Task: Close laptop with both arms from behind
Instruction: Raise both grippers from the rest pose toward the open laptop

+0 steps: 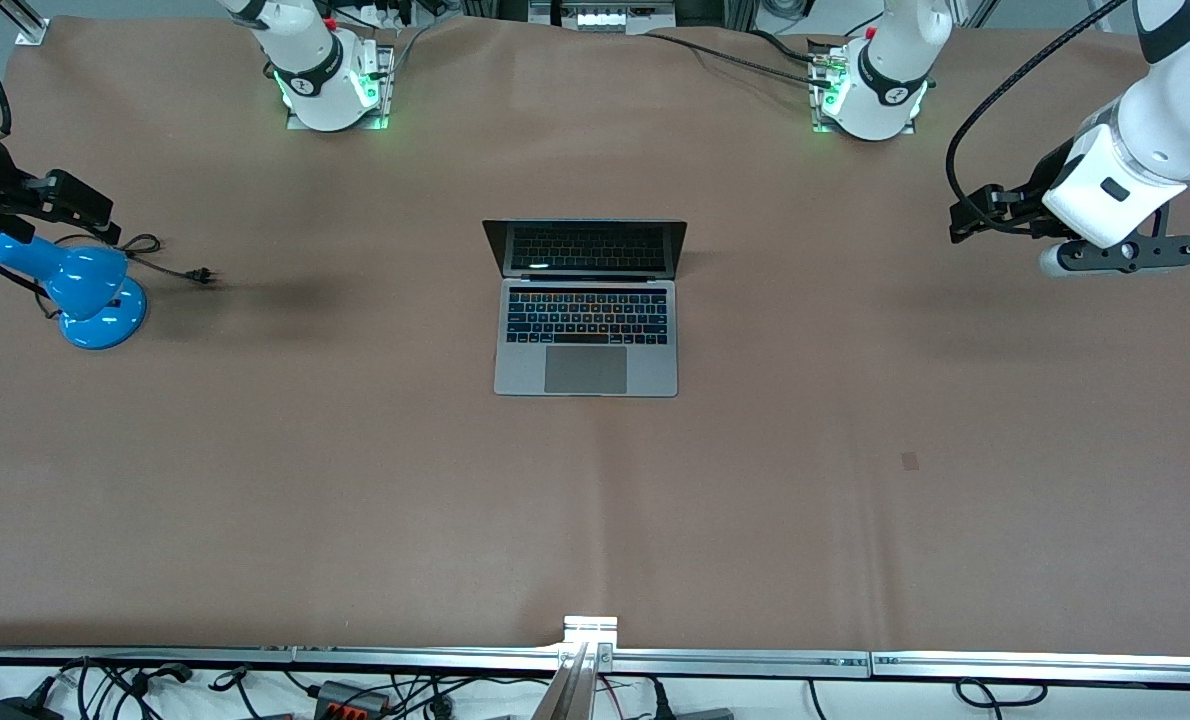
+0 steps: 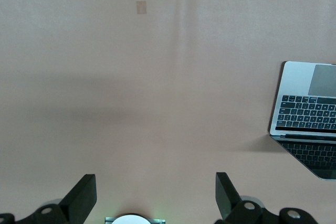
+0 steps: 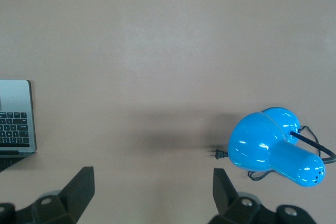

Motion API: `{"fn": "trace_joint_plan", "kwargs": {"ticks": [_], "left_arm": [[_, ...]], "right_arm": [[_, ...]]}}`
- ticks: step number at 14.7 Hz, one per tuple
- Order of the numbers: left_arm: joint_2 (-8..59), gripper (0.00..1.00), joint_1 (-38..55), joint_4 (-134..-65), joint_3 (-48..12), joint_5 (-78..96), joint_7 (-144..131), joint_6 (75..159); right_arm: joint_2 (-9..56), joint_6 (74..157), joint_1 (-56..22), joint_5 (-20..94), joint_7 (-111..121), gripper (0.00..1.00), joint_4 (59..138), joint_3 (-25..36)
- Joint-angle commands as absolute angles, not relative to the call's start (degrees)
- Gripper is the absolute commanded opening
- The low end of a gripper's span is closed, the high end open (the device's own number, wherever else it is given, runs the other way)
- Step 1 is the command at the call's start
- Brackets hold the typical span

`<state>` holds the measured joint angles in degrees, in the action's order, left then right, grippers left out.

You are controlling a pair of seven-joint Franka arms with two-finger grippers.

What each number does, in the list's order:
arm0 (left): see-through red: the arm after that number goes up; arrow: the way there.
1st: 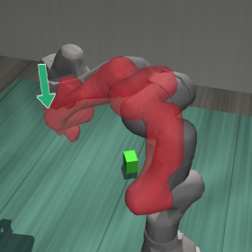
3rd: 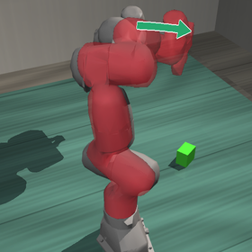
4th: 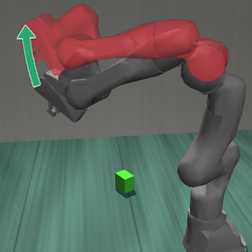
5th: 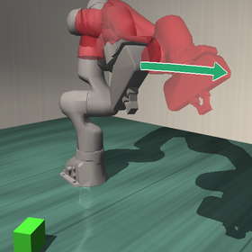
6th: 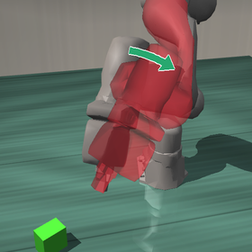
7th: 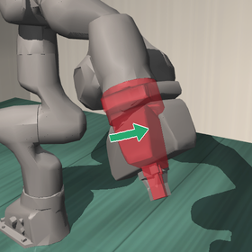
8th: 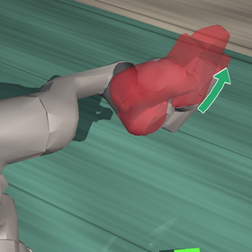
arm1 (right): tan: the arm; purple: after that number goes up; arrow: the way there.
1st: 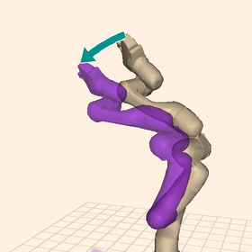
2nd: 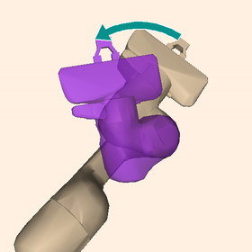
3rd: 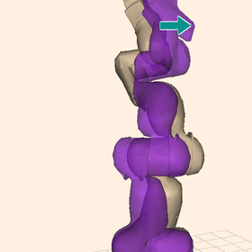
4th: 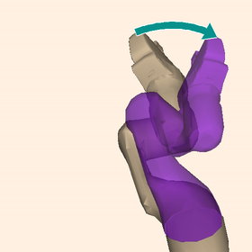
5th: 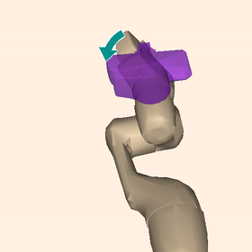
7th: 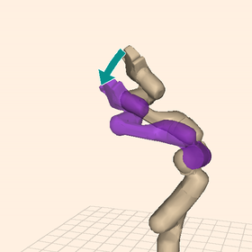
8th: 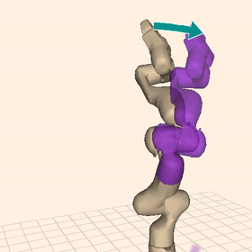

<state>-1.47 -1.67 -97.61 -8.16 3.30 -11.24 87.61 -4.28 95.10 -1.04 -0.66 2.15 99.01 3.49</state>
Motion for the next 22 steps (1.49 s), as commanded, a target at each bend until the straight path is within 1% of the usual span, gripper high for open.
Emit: {"fn": "trace_joint_plan", "kwargs": {"ticks": [1,3,4,5,6,7,8,9,10,11,13,14,15,16,17,18,20,21,22], "left_arm": [[-2.64,1.00,-2.11,-98.35,-8.70,1.93,-10.37,87.98],[-2.72,1.00,-2.20,-98.53,-8.70,1.93,-10.37,88.15],[-2.90,0.87,-2.20,-98.53,-8.70,2.02,-10.72,88.07],[-2.99,0.79,-2.11,-98.61,-8.79,2.02,-10.90,87.89],[-2.99,0.49,-2.20,-98.27,-8.79,2.02,-10.38,87.19],[-3.08,0.05,-1.94,-98.35,-9.05,2.02,-11.15,86.58],[-2.99,0.00,-2.02,-98.09,-9.84,1.93,-11.51,85.35],[-2.99,0.00,-2.28,-98.00,-9.76,2.11,-11.43,83.08],[-2.99,0.00,-2.37,-98.09,-9.76,2.72,-11.51,81.84],[-2.81,0.00,-2.37,-98.00,-9.76,3.59,-10.64,82.35],[-1.85,0.00,-1.59,-98.52,-9.93,6.50,-6.44,80.70],[-2.02,0.00,-1.41,-99.22,-10.54,7.46,-6.33,80.16],[-1.85,0.00,-1.49,-99.84,-12.46,9.04,-6.24,80.42],[-1.24,0.00,-1.58,-99.84,-13.09,10.97,-5.72,81.55],[-0.45,0.00,-1.41,-100.71,-13.27,14.90,-5.71,83.65],[-0.35,0.00,-1.15,-104.64,-15.01,17.81,-5.71,86.80],[-2.80,0.00,-1.14,-113.87,-23.60,18.72,-6.85,97.77],[-2.81,0.00,-1.23,-116.60,-27.47,18.89,-9.12,101.91],[-2.20,0.00,-1.14,-118.89,-30.12,19.59,-11.58,105.78]], "right_arm": [[-5.80,94.57,-1.05,-0.62,2.37,1.00,100.98,3.34],[-5.71,94.48,-1.05,-0.53,2.46,1.00,100.90,3.34],[-5.71,94.40,-1.05,-0.53,2.46,1.00,100.90,3.34],[-5.71,94.39,-1.05,-0.53,2.46,1.00,100.81,3.25],[-5.71,94.48,-1.05,-0.44,2.46,0.92,100.72,3.25],[-5.71,94.31,-1.14,-0.44,2.46,0.61,100.72,3.25],[-5.71,94.22,-1.14,-0.44,2.37,0.32,100.72,3.25],[-5.63,93.87,-1.14,-0.44,2.46,0.09,100.64,3.25],[-5.54,92.91,-1.14,-0.35,2.37,0.00,100.55,3.16],[-5.45,92.64,-1.14,-0.44,2.37,0.00,100.46,3.08],[-5.36,92.64,-1.23,-0.44,2.37,0.00,100.28,2.90],[-5.10,92.55,-1.23,-0.35,2.37,0.00,100.28,2.90],[-5.01,92.37,-1.32,-0.26,2.37,0.00,100.28,2.81],[-4.92,91.50,-1.41,-0.18,2.37,0.00,100.28,2.64],[-4.57,90.80,-2.45,-0.09,2.46,0.00,100.54,2.55],[-3.79,90.27,-4.38,-0.09,2.46,0.00,100.81,2.55],[-1.95,89.22,-6.93,1.40,2.37,0.00,100.99,2.55],[-0.80,88.16,-9.21,3.41,2.37,0.00,100.99,2.55],[0.25,87.72,-10.97,5.95,2.37,0.00,101.07,2.64]]}}
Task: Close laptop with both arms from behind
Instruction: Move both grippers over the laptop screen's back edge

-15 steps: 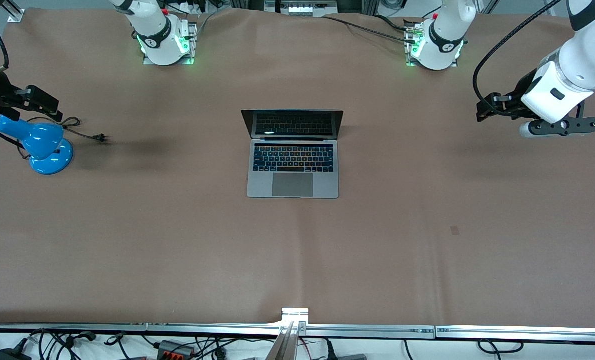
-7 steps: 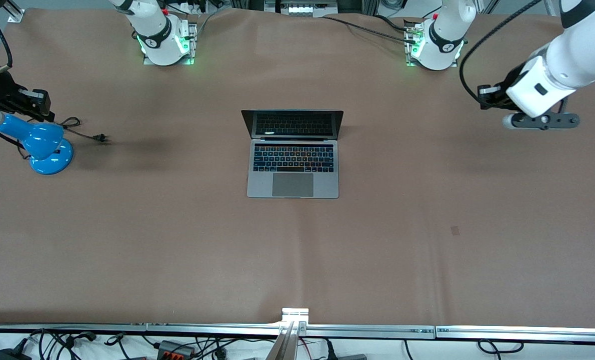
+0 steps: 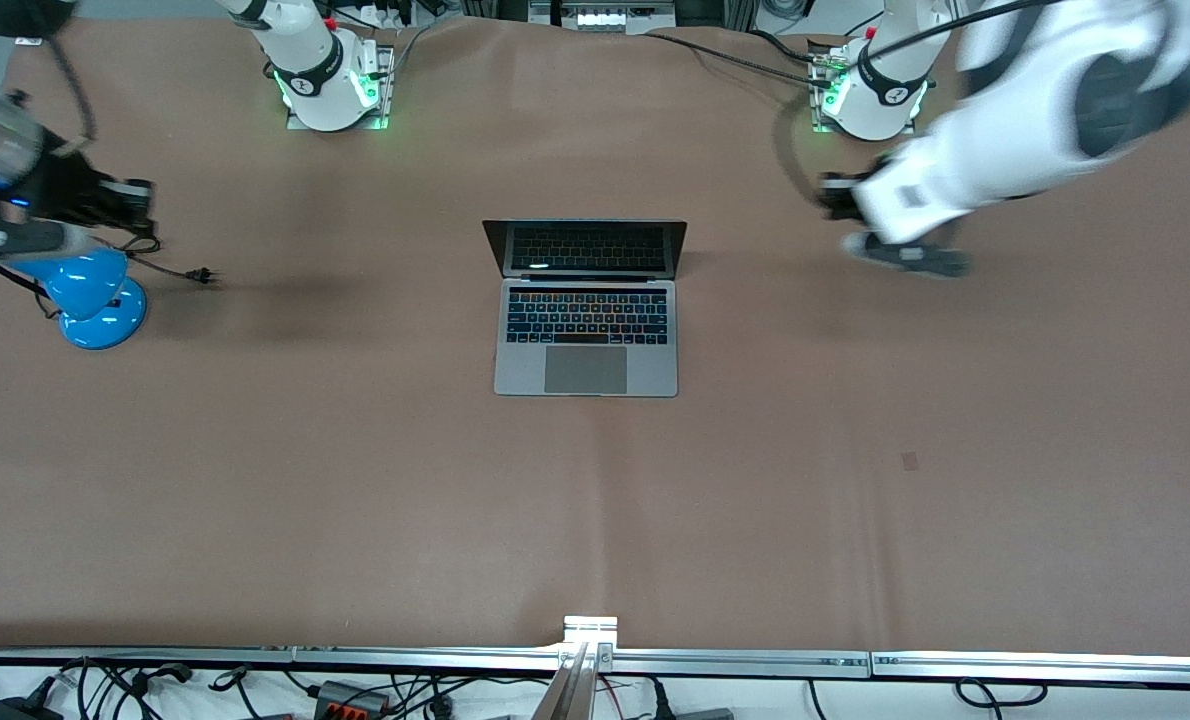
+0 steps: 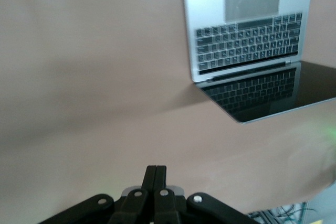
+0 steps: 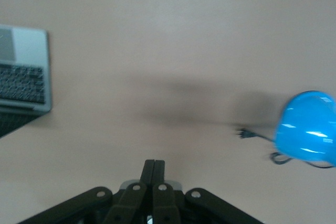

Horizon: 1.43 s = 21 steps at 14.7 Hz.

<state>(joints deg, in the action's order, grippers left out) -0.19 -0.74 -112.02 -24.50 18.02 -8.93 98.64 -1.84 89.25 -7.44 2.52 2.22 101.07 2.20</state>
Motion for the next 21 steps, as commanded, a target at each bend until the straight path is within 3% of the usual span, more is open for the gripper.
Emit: {"fn": "trace_joint_plan", "kwargs": {"ticks": [1,4,13,21], "left_arm": [[-1.76,0.00,-0.88,-121.44,-31.89,21.77,-12.56,109.82],[-0.71,0.00,-0.88,-127.87,-37.16,24.87,-12.57,119.17],[1.76,0.00,-0.88,-128.32,-40.43,24.87,-14.50,121.82],[4.55,0.00,-0.88,-130.52,-43.59,24.87,-19.25,127.52]], "right_arm": [[0.79,87.45,-12.55,8.67,2.46,0.00,101.77,2.64],[0.97,89.11,-17.82,15.89,2.55,0.00,105.37,2.55],[0.44,100.45,-36.37,21.18,-4.03,0.00,118.38,2.64],[4.12,106.60,-40.25,21.09,-4.66,0.00,120.24,2.64]]}}
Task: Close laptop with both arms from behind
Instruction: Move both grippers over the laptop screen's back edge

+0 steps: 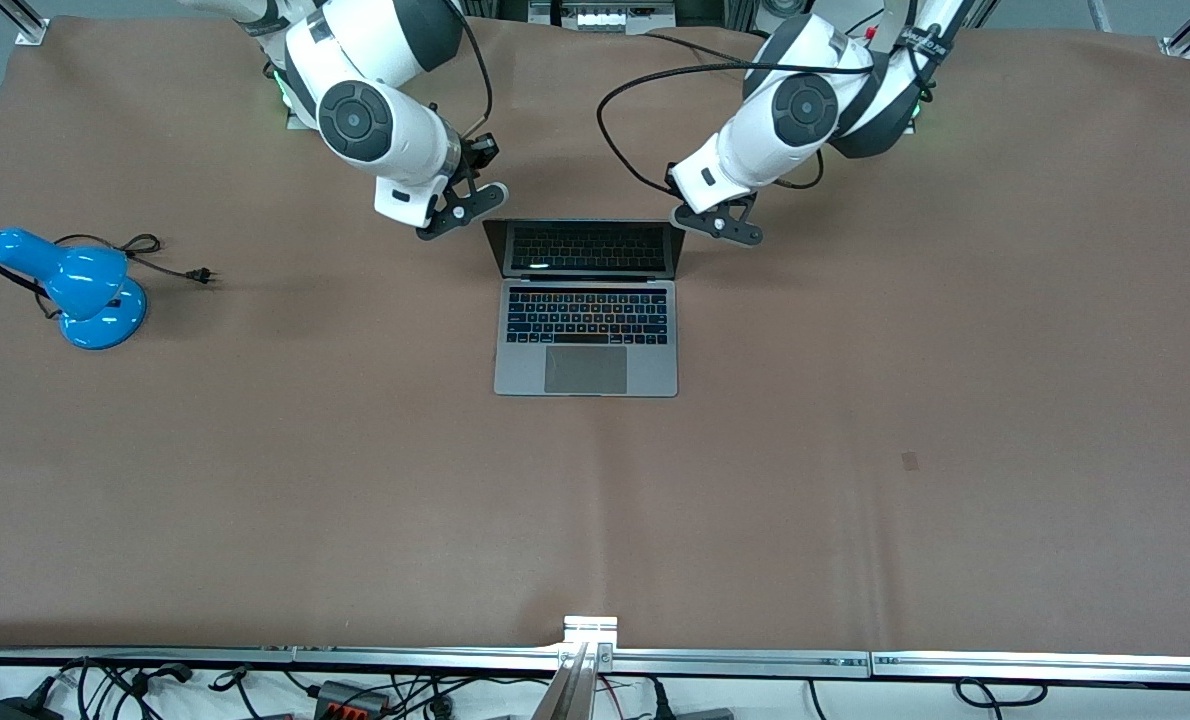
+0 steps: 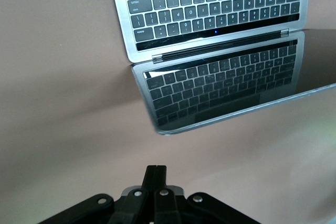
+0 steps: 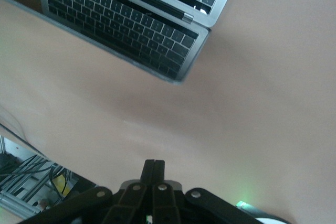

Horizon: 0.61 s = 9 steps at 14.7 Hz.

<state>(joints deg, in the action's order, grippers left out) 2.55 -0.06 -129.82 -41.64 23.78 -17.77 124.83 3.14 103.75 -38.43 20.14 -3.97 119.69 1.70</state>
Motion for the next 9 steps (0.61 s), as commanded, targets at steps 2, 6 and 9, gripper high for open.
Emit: {"fn": "trace_joint_plan", "kwargs": {"ticks": [2,6,9], "left_arm": [[5.88,0.00,-1.06,-130.34,-43.59,24.79,-19.34,129.27],[9.66,0.00,-1.76,-127.71,-43.07,24.35,-19.16,131.40],[10.98,0.00,-2.19,-125.25,-41.75,24.00,-19.16,131.75]], "right_arm": [[5.09,108.80,-40.96,21.09,-4.75,0.00,119.88,2.64],[6.50,113.72,-40.17,21.09,-4.66,0.00,119.53,2.72],[8.35,114.61,-39.73,21.09,-4.75,0.00,116.64,3.16]]}}
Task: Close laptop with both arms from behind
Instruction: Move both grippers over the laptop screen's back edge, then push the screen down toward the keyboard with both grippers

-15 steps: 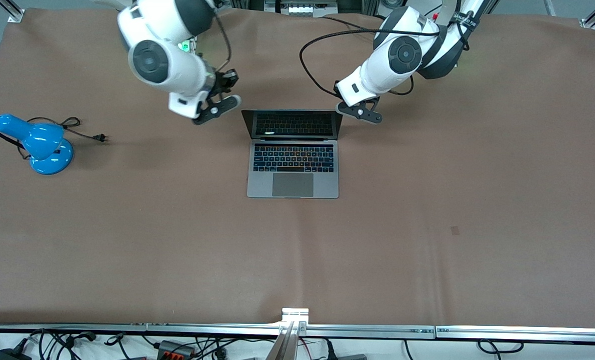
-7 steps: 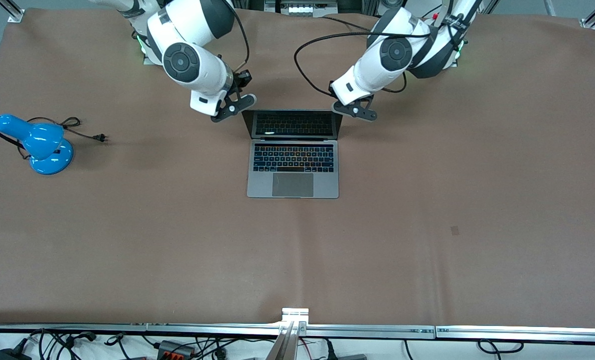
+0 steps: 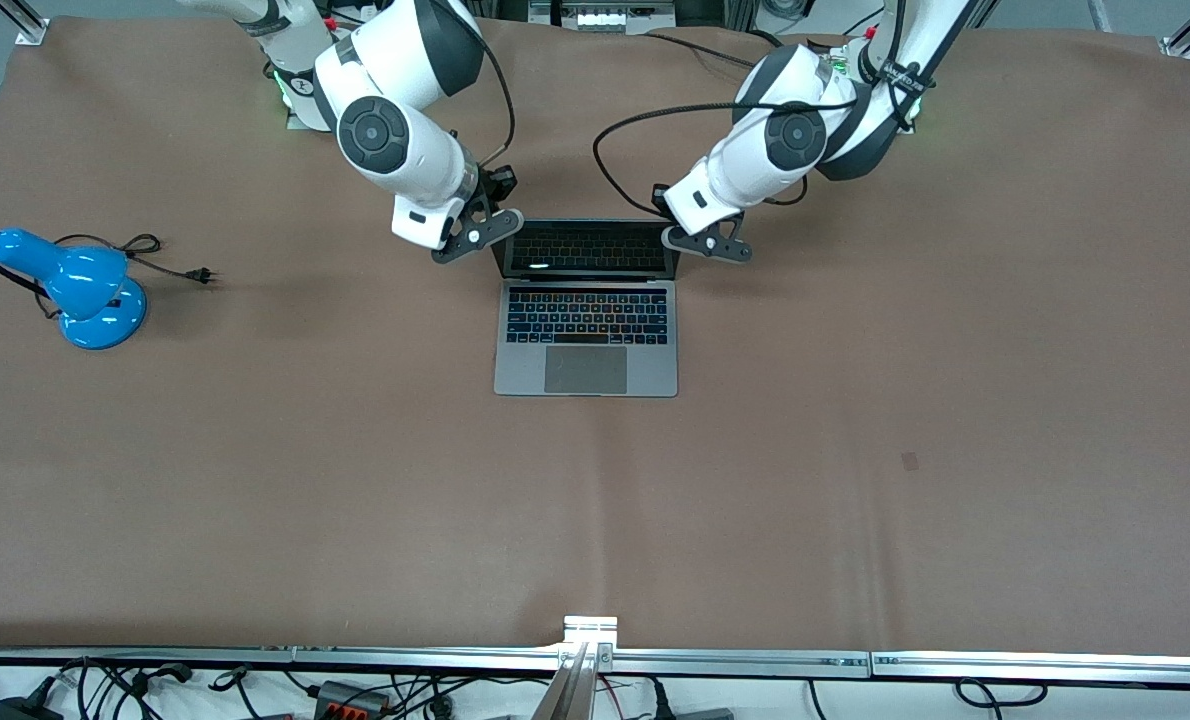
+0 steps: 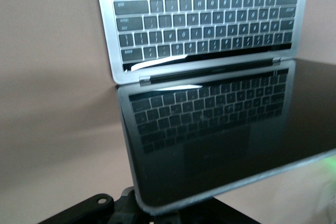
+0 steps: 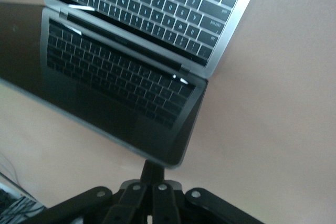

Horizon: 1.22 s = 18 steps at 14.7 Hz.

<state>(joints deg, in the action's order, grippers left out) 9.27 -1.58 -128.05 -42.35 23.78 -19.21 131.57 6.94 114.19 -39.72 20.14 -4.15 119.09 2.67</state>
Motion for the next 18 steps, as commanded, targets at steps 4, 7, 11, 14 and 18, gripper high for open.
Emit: {"fn": "trace_joint_plan", "kwargs": {"ticks": [4,7,11,14,18], "left_arm": [[16.77,0.00,-2.90,-121.92,-39.83,22.86,-19.07,135.96],[22.14,0.00,-2.64,-117.87,-37.44,21.27,-19.34,135.88],[25.74,0.00,-2.29,-114.62,-36.04,18.38,-19.42,135.70],[29.52,0.00,-1.93,-111.63,-34.98,17.67,-19.51,135.70],[34.53,0.00,-1.76,-108.21,-34.80,11.25,-21.70,135.97]], "right_arm": [[10.28,118.73,-38.50,21.01,-4.75,0.00,115.49,3.25],[12.82,122.68,-38.41,20.66,-6.06,0.00,114.79,3.25],[19.06,123.13,-37.79,20.13,-10.01,0.00,107.34,3.51],[24.24,123.13,-37.35,19.60,-10.11,0.00,102.41,4.91],[31.80,123.13,-37.27,19.25,-10.02,0.00,95.38,7.20]]}}
